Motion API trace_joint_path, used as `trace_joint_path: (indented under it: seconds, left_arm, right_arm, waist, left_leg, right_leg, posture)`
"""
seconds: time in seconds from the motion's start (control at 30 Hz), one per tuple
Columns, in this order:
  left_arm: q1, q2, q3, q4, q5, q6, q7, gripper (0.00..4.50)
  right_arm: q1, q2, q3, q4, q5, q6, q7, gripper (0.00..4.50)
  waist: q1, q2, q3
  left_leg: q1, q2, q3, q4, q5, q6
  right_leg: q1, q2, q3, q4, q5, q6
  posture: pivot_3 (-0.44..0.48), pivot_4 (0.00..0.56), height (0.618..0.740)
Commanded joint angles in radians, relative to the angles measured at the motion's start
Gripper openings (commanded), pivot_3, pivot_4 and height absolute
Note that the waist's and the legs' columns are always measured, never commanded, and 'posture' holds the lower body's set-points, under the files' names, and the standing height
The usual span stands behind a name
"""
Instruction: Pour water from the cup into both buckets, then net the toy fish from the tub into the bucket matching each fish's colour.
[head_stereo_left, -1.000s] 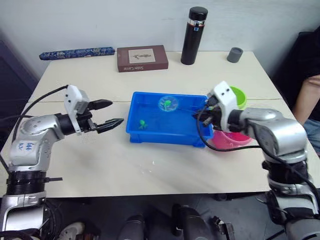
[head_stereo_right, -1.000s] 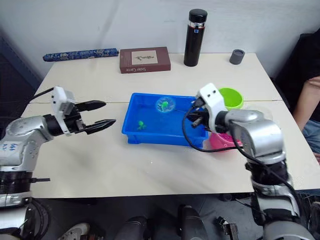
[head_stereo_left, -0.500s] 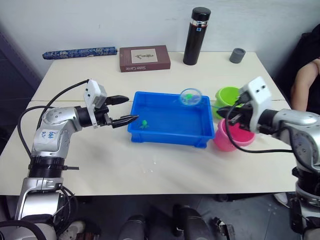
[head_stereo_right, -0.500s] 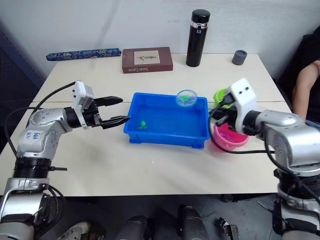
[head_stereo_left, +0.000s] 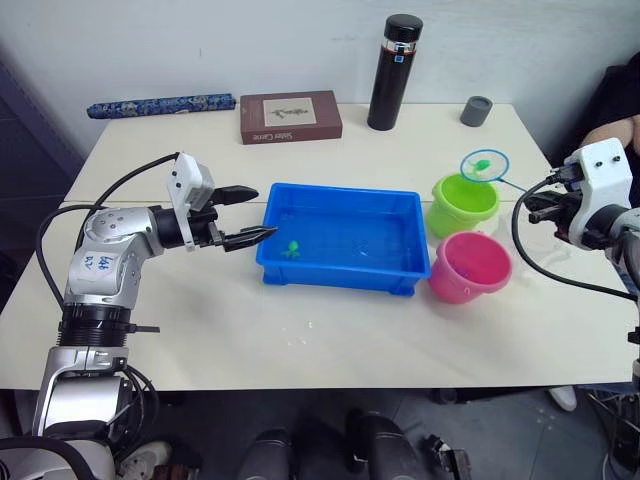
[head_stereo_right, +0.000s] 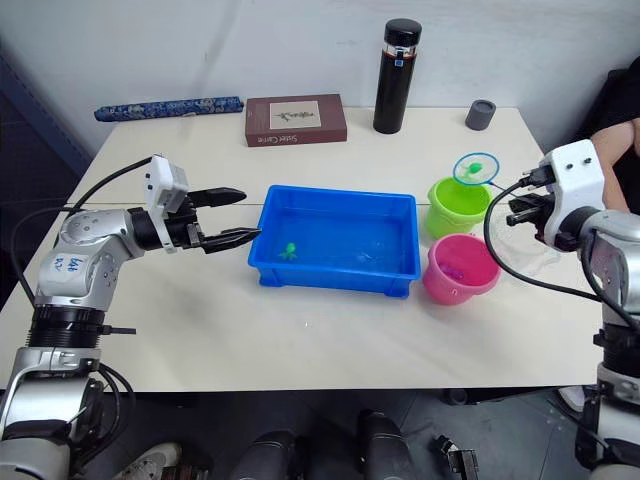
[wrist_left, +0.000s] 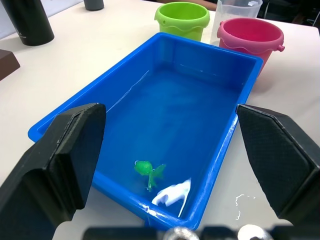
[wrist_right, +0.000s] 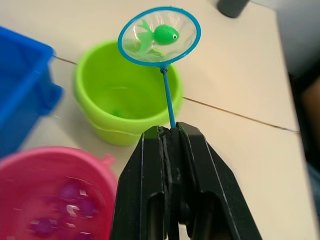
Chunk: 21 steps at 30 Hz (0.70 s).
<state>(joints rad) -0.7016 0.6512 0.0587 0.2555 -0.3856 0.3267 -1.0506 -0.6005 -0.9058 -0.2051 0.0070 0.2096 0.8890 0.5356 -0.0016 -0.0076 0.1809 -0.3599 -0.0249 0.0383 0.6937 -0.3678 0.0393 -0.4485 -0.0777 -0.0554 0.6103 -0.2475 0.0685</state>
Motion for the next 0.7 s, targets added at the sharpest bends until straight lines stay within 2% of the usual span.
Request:
trace_joint_path:
  seconds: [0.03, 0.37, 0.7]
  left_arm:
    - [-0.011, 0.011, 0.018, -0.015, 0.000, -0.011, -0.004, 4.48]
    - [-0.027, 0.001, 0.010, 0.002, 0.005, -0.019, -0.008, 4.48]
    - [-0.026, -0.009, 0.007, 0.000, 0.008, -0.018, -0.011, 4.48]
  right_arm:
    - [0.039, -0.069, 0.047, -0.040, -0.086, -0.122, 0.005, 0.00]
    - [0.141, -0.189, 0.201, -0.105, -0.330, -0.348, 0.000, 0.00]
    - [0.154, -0.277, 0.351, -0.118, -0.697, -0.558, -0.050, 0.00]
  waist:
    - [0.000, 0.000, 0.000]
    - [0.001, 0.000, 0.000]
    - [0.001, 0.000, 0.000]
  left_leg:
    - [0.000, 0.000, 0.000, 0.000, 0.000, 0.000]
    - [0.000, 0.000, 0.000, 0.002, 0.000, 0.000]
    - [0.000, 0.000, 0.000, 0.002, 0.000, 0.000]
  right_leg:
    - [0.000, 0.000, 0.000, 0.000, 0.000, 0.000]
    - [0.000, 0.000, 0.000, 0.000, 0.000, 0.000]
    - [0.000, 0.001, 0.000, 0.001, 0.000, 0.000]
  posture:
    - [0.000, 0.150, 0.740]
    - [0.000, 0.150, 0.740]
    - [0.000, 0.150, 0.740]
